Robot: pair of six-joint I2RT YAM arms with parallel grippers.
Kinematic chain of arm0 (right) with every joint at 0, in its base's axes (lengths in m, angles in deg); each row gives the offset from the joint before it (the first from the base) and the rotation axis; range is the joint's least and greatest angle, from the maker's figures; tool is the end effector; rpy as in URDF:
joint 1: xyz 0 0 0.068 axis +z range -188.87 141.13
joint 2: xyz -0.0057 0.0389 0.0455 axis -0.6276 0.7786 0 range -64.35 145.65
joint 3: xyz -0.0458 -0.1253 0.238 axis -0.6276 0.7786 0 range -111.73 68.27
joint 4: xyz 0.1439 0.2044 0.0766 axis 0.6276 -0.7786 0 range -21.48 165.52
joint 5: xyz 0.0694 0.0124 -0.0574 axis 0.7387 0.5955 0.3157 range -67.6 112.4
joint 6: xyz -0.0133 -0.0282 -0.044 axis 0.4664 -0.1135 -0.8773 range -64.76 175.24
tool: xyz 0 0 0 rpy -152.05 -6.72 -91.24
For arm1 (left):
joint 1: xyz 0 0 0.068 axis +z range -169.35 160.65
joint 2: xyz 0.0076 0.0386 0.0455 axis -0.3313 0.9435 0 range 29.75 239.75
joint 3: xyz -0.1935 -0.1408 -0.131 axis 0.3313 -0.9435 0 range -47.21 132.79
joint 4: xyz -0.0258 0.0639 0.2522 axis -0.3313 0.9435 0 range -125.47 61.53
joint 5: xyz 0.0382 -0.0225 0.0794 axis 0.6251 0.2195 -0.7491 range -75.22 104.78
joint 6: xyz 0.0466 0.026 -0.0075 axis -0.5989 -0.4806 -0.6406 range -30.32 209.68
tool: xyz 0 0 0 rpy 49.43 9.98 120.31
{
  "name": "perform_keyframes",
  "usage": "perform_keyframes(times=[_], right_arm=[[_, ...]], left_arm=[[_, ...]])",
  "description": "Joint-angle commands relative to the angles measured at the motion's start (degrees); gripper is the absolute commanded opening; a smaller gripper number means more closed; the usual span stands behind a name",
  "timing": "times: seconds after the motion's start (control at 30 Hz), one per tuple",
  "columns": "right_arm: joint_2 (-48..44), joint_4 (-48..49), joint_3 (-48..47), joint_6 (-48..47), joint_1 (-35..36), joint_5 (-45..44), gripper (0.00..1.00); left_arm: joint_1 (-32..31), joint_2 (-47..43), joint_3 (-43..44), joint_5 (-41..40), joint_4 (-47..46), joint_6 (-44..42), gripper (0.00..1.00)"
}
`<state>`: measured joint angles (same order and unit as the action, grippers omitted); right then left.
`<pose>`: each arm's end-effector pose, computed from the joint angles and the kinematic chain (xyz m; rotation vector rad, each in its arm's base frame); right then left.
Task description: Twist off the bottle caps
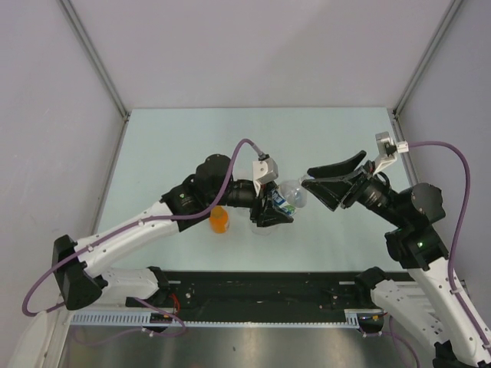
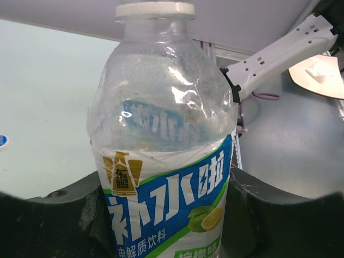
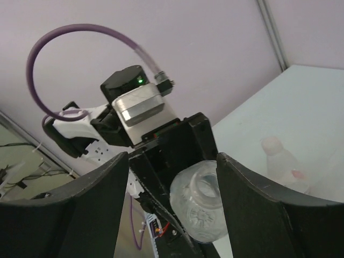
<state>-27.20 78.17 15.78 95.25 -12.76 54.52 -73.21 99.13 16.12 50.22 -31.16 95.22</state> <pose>0.1075 0.0737 0.4278 -0.3621 1.3839 1.3194 0.1475 -0.2368 0.3760 1.1997 1.4774 -1.2702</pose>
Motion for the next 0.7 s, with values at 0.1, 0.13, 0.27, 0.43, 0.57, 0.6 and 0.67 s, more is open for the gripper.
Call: perform_keyframes(times=[0.1, 0.13, 0.27, 0.43, 0.57, 0.6, 0.67], right_arm=[[-1.02, -5.11, 0.28, -3.88, 1.31, 2.86, 0.69], [-0.85, -5.73, 0.2, -4.67, 1.49, 2.77, 0.68], [-0.5, -8.1, 0.28, -6.34, 1.93, 1.29, 0.67], [-0.5, -9.16, 0.19, -7.05, 1.93, -1.71, 0.71], [0.47, -10.65, 0.19, -7.84, 1.93, -4.78, 0.74], [0.91, -10.57, 0.19, -7.93, 2.02, -4.96, 0.74], [1.17, -10.92, 0.28, -8.19, 2.02, -6.1, 0.74]], left_arm=[[0.34, 1.1, 3.29, 4.02, -2.38, 1.4, 0.01], [0.34, 1.19, 3.46, 4.02, -2.3, 1.4, 0.01], [0.34, 1.28, 3.99, 4.37, -1.86, 1.4, 0.02], [0.34, 1.19, 3.91, 4.81, -1.59, 1.4, 0.02], [0.25, 0.75, 3.64, 5.25, -1.24, 1.49, 0.02], [0.25, 0.58, 3.47, 5.34, -1.15, 1.4, 0.02], [0.25, -0.04, 2.85, 5.34, -1.24, 1.4, 0.02]])
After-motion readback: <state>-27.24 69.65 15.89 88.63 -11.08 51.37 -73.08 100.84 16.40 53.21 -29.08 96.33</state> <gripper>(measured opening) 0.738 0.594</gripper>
